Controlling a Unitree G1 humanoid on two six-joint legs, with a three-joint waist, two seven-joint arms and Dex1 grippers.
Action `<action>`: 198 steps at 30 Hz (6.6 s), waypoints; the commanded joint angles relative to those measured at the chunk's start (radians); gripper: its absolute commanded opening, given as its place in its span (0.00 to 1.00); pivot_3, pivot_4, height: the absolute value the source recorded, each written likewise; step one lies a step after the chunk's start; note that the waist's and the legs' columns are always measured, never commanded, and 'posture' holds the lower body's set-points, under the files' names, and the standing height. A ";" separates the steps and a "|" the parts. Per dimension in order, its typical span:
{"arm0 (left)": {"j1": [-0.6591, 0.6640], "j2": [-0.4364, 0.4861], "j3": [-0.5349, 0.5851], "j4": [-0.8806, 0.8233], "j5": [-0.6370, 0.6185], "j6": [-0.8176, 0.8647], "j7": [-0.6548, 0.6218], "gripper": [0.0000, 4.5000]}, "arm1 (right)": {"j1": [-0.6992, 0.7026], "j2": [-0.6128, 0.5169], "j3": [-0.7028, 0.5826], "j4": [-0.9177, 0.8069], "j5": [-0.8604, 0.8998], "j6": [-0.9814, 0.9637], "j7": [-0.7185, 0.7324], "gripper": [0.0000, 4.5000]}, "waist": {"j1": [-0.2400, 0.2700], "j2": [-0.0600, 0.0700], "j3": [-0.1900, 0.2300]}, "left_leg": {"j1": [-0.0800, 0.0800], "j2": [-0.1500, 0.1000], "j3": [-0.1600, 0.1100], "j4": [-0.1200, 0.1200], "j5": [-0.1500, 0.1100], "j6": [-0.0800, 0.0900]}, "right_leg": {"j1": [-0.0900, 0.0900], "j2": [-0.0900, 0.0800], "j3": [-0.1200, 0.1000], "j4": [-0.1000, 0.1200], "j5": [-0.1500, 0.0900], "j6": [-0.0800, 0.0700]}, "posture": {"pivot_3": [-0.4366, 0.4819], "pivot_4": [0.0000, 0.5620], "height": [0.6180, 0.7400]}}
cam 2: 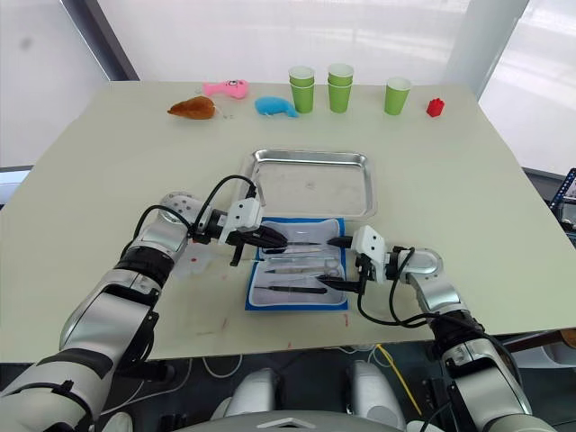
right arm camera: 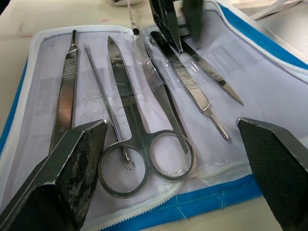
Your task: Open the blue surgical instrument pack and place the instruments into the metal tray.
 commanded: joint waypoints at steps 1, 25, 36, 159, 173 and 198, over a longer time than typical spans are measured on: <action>0.012 0.012 -0.018 0.024 0.055 0.040 -0.014 0.01 | 0.085 -0.007 0.073 0.139 -0.079 0.065 0.004 1.00 | 0.000 0.001 -0.001 | 0.000 0.000 0.000 0.000 0.000 0.000 | 0.000 0.000 0.000 0.000 0.000 0.000 | 0.48 0.27 1.00; -0.027 0.036 -0.011 -0.227 0.100 0.248 -0.023 0.01 | 0.080 0.003 0.076 0.144 -0.080 0.064 0.000 1.00 | -0.003 0.001 -0.001 | -0.001 0.000 -0.001 0.002 0.000 0.000 | 0.000 0.000 0.000 0.000 0.000 0.000 | 0.48 0.27 1.00; -0.046 0.067 -0.031 -0.364 0.110 0.399 -0.094 0.01 | 0.083 0.008 0.077 0.144 -0.081 0.063 -0.002 1.00 | -0.007 0.001 -0.001 | -0.001 0.000 -0.001 0.002 0.000 0.000 | 0.000 0.001 0.000 0.000 0.000 0.000 | 0.48 0.27 1.00; 0.012 -0.502 0.497 -0.481 -0.072 1.149 1.493 0.32 | 0.081 0.019 0.086 0.157 -0.089 0.040 -0.005 1.00 | -0.010 -0.001 -0.003 | 0.001 0.000 -0.011 0.007 0.000 -0.001 | 0.007 0.004 -0.002 0.002 0.000 0.000 | 0.48 0.27 1.00; 0.016 -0.469 0.453 -0.578 -0.058 1.174 1.477 0.82 | 0.079 0.027 0.091 0.160 -0.090 0.041 -0.002 1.00 | -0.011 -0.001 -0.003 | 0.001 0.000 -0.012 0.007 0.000 -0.001 | 0.007 0.004 -0.002 0.002 0.000 0.000 | 0.48 0.27 1.00; 0.216 -0.063 0.361 -0.794 -0.293 0.876 0.627 0.82 | 0.069 0.040 0.086 0.182 -0.089 0.032 -0.008 1.00 | -0.014 0.003 0.000 | 0.002 0.000 -0.011 0.006 -0.001 -0.002 | 0.007 0.004 -0.001 0.002 0.000 -0.001 | 0.48 0.27 1.00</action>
